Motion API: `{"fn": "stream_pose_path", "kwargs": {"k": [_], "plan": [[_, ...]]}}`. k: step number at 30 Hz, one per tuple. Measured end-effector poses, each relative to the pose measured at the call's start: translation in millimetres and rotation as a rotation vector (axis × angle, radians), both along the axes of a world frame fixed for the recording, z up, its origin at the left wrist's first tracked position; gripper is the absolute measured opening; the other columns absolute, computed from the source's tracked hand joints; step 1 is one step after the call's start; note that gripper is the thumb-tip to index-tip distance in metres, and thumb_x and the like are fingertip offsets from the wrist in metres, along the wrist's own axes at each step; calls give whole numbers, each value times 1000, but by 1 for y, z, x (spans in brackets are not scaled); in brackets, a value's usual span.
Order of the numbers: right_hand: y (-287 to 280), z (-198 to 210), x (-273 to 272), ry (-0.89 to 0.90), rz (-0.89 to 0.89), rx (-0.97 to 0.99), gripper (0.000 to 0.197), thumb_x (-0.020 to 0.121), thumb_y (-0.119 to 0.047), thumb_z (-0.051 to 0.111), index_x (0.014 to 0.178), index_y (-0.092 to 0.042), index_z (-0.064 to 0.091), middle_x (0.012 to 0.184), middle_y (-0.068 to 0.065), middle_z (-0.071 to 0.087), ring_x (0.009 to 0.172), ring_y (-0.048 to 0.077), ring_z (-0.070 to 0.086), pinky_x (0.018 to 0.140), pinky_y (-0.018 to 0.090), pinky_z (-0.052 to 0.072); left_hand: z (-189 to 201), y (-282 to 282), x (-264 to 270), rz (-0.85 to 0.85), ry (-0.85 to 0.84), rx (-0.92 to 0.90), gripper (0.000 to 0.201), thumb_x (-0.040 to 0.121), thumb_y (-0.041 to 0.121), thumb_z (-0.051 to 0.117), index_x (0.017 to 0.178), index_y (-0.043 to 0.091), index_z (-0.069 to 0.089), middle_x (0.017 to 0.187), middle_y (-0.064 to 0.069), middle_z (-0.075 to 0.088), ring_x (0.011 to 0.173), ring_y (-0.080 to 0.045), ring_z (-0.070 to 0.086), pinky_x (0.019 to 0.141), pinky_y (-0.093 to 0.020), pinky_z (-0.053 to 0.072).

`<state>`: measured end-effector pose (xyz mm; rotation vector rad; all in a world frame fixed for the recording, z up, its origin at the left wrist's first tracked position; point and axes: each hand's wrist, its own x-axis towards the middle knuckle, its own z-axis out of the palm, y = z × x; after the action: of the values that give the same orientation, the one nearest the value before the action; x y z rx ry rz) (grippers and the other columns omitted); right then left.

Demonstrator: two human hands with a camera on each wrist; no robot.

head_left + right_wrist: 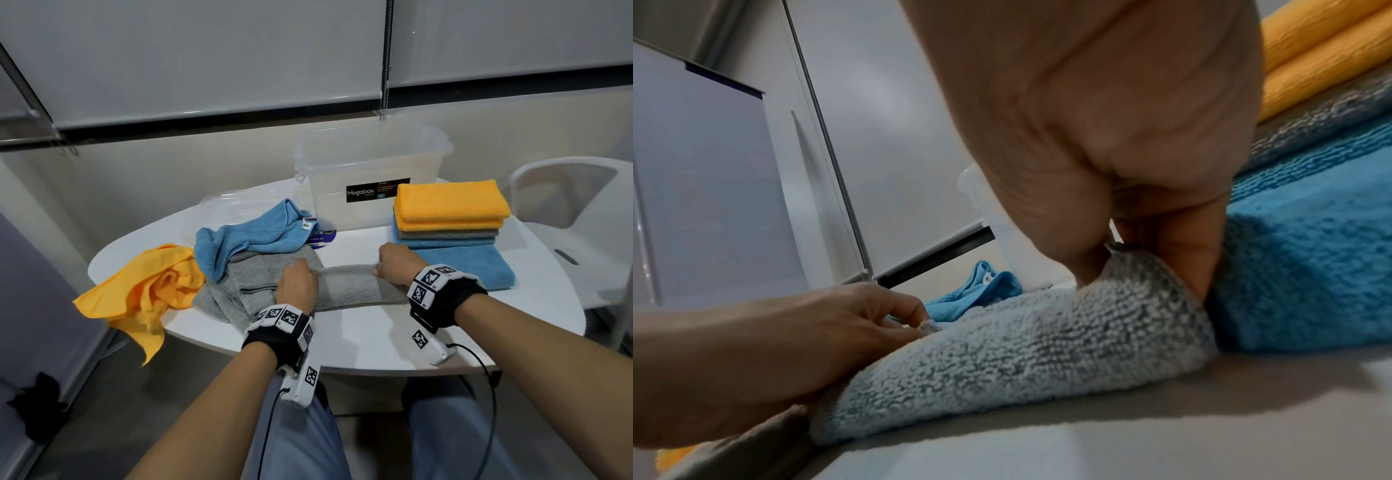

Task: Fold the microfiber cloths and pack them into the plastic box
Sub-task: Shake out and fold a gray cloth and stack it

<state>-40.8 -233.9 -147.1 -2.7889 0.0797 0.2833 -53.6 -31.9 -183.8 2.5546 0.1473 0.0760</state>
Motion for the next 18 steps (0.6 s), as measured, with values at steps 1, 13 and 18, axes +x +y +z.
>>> {"fn": "stream_pose_path", "kwargs": {"k": [1,13,18], "plan": [[0,0,2,14,5,-10,23,96,-21,62,106,-3,52,105,14,53,89,29,57,72,34,46,0,-2,0,3,7,20,17,99,17,44,102,4,54,107,-21,62,96,-38,60,73,-41,45],[1,-1,8,20,46,-74,20,99,-19,57,109,-2,57,107,14,58,96,32,60,74,35,45,-2,-6,7,-27,-21,122,13,98,7,35,97,6,48,94,-18,58,91,-37,59,72,-42,43],[3,2,4,24,42,-84,25,101,-19,53,119,-1,55,122,18,56,109,37,59,81,39,45,1,-4,7,-5,-23,5,11,96,11,40,87,7,46,92,-22,63,88,-38,61,75,-42,48]]}}
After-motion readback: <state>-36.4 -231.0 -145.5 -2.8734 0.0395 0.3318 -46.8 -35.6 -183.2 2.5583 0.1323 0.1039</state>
